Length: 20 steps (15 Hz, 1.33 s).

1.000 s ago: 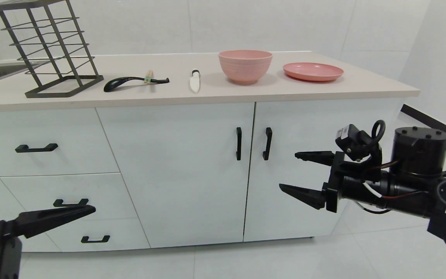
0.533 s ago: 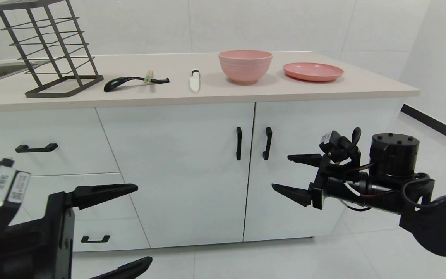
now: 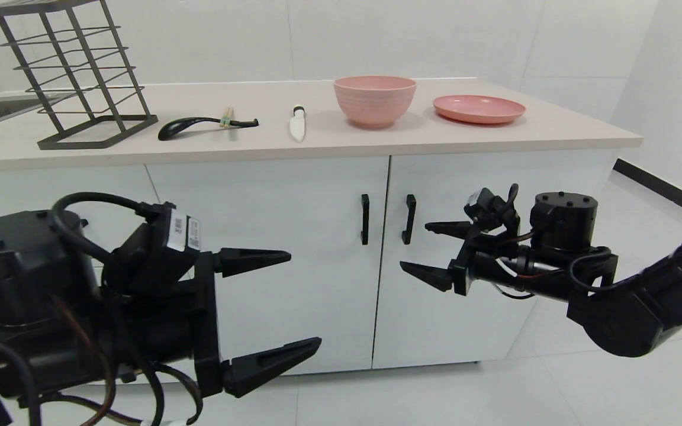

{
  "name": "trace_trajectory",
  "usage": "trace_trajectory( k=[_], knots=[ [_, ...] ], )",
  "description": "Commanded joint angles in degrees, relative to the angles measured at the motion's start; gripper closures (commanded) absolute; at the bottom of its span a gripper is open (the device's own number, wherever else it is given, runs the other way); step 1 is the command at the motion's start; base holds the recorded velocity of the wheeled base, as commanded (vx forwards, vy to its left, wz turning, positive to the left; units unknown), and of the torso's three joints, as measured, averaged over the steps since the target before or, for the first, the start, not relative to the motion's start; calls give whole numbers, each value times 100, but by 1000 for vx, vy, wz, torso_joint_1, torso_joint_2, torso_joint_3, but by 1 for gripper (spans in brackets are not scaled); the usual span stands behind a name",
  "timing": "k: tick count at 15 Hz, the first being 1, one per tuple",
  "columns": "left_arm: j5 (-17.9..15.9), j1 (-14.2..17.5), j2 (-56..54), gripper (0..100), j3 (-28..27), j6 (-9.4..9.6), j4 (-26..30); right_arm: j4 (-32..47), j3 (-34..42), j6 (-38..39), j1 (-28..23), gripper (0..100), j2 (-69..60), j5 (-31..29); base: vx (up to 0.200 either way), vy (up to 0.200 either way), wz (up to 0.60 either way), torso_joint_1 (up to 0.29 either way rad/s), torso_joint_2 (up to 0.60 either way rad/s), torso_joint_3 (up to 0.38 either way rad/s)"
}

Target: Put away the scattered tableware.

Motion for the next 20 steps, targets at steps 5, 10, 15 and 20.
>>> trace_trajectory(
  k=[5, 10, 15, 20],
  knots=[
    [360, -546, 1515, 0, -532, 0, -1286, -11, -425, -8, -203, 0, 291, 20, 0, 0, 0, 0, 0, 0],
    [606, -713, 2210, 0, -962, -80, -1998, -450, -733, 27, -203, 0, 827, 108, 0, 0, 0, 0, 0, 0],
    [606, -643, 2553, 0, -1349, -71, -2016, -459, -979, 36, -194, 0, 1029, 275, 0, 0, 0, 0, 0, 0],
    [562, -590, 2983, 0, -1894, -299, -2016, -459, -1313, 36, -141, 0, 1266, 460, 0, 0, 0, 0, 0, 0]
  ],
)
